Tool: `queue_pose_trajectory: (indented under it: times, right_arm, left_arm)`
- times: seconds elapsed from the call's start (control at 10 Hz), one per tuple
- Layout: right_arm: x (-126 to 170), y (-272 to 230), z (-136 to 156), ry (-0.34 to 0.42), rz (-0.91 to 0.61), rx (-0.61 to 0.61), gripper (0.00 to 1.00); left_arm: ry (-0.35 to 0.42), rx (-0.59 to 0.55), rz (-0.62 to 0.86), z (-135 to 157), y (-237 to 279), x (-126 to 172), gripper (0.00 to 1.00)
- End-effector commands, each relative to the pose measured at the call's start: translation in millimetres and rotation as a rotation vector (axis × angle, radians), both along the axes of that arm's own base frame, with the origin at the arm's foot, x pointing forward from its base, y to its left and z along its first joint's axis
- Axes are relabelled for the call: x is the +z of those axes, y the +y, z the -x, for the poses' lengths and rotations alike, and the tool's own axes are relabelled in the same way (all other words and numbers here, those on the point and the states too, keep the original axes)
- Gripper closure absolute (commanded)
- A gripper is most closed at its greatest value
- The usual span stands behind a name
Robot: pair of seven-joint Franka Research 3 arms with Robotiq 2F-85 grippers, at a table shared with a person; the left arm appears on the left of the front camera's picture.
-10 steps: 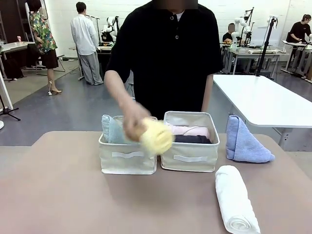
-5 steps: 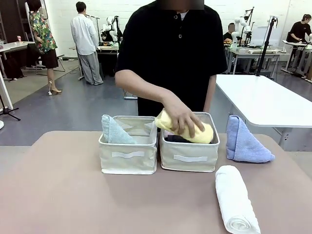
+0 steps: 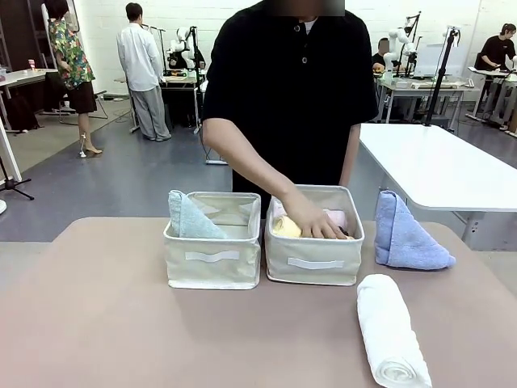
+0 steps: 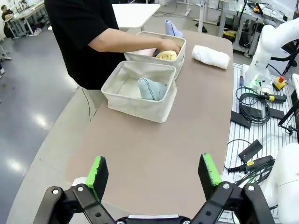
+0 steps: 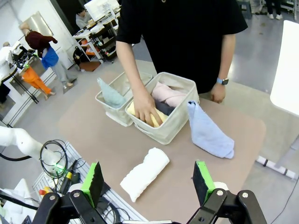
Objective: Sort the towels based on their folding style.
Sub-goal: Pick up another triangle-folded towel from the table and place it in the left Fabric basket.
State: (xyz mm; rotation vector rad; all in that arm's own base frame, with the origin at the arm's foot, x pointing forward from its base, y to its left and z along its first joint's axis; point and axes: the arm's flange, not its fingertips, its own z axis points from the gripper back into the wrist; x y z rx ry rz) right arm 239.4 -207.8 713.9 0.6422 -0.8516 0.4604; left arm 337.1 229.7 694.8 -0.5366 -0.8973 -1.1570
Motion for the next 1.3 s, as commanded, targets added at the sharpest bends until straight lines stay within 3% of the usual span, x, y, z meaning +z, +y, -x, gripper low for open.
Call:
queue_pose_trajectory:
  times: [0.0,0.2,0.4,0.6,0.7,0.8,1.2]
  right_arm:
    - [2,44,-10,0.008,0.189,0.004,0.0]
    - [-8,119,-53,-0.026,0.399,0.057,0.0]
    - [-51,173,-98,-0.081,0.624,0.196,0.0]
    - [-99,194,-123,-0.094,0.743,0.318,0.0]
    - [-112,198,-121,-0.105,0.77,0.359,0.0]
    - [-78,214,-113,-0.06,0.703,0.289,0.0]
    - [-78,214,-113,-0.06,0.703,0.289,0.0]
  left_arm:
    - [-0.007,0.003,0.002,-1,-1,2,0.0]
    - [-0.007,0.003,0.002,-1,-1,2,0.0]
    - [-0.007,0.003,0.002,-1,-1,2,0.0]
    - [-0.007,0.003,0.002,-1,-1,2,0.0]
    - [-0.007,0.003,0.002,-1,-1,2,0.0]
    - [-0.007,0.003,0.002,-1,-1,2,0.0]
    - [-0.007,0.003,0.002,-1,-1,2,0.0]
